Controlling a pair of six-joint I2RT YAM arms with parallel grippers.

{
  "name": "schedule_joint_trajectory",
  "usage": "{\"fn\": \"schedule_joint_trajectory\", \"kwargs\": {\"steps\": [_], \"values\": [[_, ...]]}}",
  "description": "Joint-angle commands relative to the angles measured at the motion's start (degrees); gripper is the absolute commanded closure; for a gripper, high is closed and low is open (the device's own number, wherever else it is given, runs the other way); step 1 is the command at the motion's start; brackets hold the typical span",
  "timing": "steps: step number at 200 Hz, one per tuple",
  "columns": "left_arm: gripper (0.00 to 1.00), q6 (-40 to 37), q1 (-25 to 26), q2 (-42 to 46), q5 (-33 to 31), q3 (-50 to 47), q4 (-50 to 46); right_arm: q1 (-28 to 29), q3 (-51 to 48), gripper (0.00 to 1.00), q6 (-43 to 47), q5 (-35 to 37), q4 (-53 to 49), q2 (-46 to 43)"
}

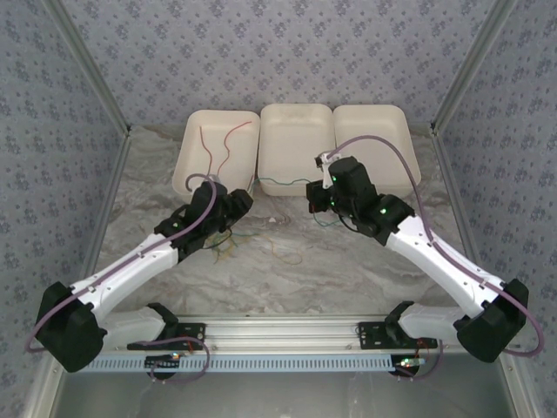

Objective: Untangle the cables

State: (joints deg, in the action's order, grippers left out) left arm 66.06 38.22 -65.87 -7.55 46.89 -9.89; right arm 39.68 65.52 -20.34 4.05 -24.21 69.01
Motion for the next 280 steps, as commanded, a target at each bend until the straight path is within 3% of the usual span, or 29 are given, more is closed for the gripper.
{"fn": "schedule_joint_trajectory", "kwargs": {"steps": [1, 14, 54, 94, 139, 234, 270, 274, 280], "values": [[0.74, -0.5, -0.88, 1.88, -4.23, 0.84, -0.25, 1.11, 0.91, 1.0, -0.54, 0.99, 0.89, -0.41], [1.0, -1.0, -2.32, 1.97, -3.58, 1.28, -0.63, 1.55, 0.09, 1.0, 0.19, 0.79, 0.99, -0.93], [1.0, -4.28, -10.8, 4.67, 1.57, 5.8, -4.27, 1.89, -2.42, 1.0, 9.25, 0.0, -0.53, -1.36], [1.0, -8.79, -20.32, 3.7, 12.54, 13.84, -6.68, 2.29, -2.94, 1.0, 19.96, 1.57, -3.96, 0.62], [1.0, -10.46, -27.21, 0.64, 20.29, 21.01, -8.02, 7.7, -2.5, 1.0, 28.29, 4.19, -7.7, 3.88], [1.0, -11.31, -30.28, -2.51, 25.06, 28.56, -9.09, 13.92, -0.39, 1.0, 33.84, 10.18, -12.82, 14.4], [1.0, -11.81, -30.9, -3.05, 28.15, 29.28, -9.58, 12.11, -1.2, 1.0, 30.6, 3.53, -8.86, 11.53], [0.92, -11.83, -30.88, -3.27, 28.75, 29.62, -9.73, 11.67, -1.01, 1.0, 29.92, 2.08, -8.36, 11.06], [0.72, -12.0, -30.88, -3.52, 29.7, 29.95, -9.79, 11.06, -0.64, 1.0, 28.78, -0.23, -7.79, 10.46]]}}
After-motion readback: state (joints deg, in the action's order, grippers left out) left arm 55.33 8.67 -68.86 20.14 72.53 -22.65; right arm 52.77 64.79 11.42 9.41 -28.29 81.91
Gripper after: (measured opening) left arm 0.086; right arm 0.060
